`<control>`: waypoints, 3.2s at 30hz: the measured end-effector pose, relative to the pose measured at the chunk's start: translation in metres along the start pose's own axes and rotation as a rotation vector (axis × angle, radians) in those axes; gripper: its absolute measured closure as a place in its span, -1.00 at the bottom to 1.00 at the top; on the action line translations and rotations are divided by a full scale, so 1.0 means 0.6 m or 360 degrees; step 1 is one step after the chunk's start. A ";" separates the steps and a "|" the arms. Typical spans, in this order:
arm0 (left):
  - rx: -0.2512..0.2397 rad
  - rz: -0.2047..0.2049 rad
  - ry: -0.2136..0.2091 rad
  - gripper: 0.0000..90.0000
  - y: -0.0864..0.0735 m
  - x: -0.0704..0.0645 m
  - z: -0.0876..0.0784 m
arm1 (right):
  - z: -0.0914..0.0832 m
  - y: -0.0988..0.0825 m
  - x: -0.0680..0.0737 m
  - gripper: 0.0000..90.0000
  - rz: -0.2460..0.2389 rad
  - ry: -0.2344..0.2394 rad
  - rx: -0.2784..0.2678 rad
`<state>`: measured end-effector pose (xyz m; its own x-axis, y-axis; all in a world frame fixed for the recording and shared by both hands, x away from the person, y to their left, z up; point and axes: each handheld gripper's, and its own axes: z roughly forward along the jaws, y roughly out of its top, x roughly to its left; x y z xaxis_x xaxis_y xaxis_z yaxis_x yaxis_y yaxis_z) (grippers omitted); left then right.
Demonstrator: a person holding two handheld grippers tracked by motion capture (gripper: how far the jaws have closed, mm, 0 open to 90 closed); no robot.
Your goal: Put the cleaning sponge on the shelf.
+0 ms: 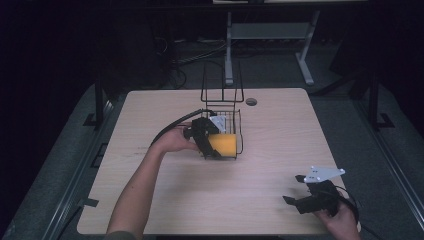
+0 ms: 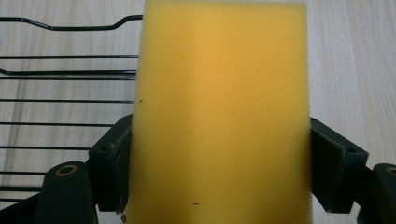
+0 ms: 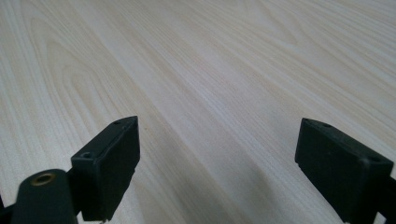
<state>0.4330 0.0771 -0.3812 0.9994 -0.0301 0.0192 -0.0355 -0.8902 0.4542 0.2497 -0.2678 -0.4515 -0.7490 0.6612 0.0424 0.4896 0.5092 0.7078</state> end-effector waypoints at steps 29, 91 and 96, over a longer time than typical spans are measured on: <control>-0.0001 -0.0056 -0.0007 -0.52 0.008 0.057 0.023 | 0.000 -0.001 0.000 -0.70 0.0002 0.0005 0.0000; -0.0064 -0.0152 0.0005 -0.57 -0.013 0.081 0.015 | 0.003 0.003 0.004 -0.70 -0.0002 0.0030 0.0003; -0.0050 -0.0129 0.0014 -0.56 -0.012 0.073 0.010 | 0.003 0.003 0.003 -0.70 -0.0007 0.0027 0.0003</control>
<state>0.4772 0.0797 -0.3889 0.9989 0.0459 -0.0110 0.0455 -0.8748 0.4824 0.2497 -0.2646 -0.4516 -0.7587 0.6495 0.0511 0.4870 0.5132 0.7068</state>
